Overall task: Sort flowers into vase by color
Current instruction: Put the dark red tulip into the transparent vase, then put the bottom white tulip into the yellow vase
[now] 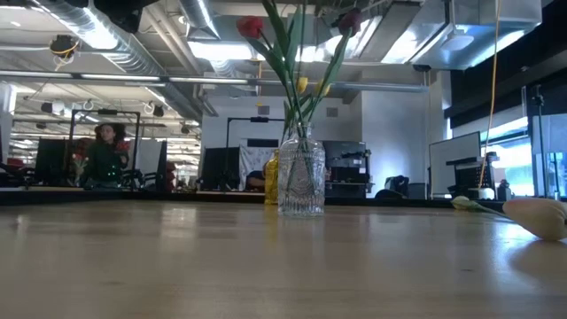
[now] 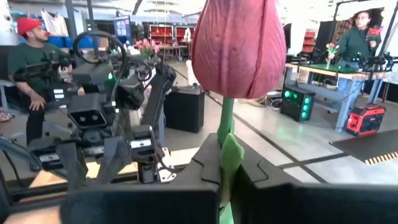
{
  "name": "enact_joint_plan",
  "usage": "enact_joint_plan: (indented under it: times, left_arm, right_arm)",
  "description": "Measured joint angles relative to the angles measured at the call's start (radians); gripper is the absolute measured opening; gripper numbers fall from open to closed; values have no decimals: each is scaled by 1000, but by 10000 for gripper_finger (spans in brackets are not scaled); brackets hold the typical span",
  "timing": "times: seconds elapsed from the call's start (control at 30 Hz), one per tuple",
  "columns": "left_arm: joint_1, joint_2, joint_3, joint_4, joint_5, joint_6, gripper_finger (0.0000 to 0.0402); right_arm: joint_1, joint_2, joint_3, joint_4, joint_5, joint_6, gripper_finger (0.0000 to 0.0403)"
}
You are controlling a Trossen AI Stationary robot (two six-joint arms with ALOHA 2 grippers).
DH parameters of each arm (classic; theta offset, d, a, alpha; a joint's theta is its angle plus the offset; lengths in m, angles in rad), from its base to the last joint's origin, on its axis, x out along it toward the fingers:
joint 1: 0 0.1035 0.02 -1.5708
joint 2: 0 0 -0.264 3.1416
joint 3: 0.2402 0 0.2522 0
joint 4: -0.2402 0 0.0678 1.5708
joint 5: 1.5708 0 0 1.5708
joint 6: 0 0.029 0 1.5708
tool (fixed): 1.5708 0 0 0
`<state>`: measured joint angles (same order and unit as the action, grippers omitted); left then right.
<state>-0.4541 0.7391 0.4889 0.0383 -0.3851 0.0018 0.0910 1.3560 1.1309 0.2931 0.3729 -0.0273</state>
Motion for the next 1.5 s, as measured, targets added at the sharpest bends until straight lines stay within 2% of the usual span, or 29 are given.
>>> enact_joint_plan:
  times: [0.47, 0.77, 1.0, 1.13, 1.27, 1.5]
  left_arm:
    - [0, 0, 0, 0, 0, -2, 141]
    - [0, 0, 0, 0, 0, -3, 141]
    - [0, -6, 0, -5, 1, -28, 141]
    - [0, -37, 0, -44, 1, -68, 148]
    - [0, -85, 0, -90, 1, -119, 162]
    - [0, -130, 0, -182, 0, -158, 180]
  right_arm:
    - [0, -17, 0, -24, 17, -5, 5]
    - [0, 67, 0, -43, 51, -4, 7]
    - [0, 103, 0, -198, 87, 70, 16]
    - [0, 104, 0, -286, 108, 131, 52]
    - [0, 101, 3, -299, 98, 131, 114]
    - [1, 100, 147, -521, 88, 133, 231]
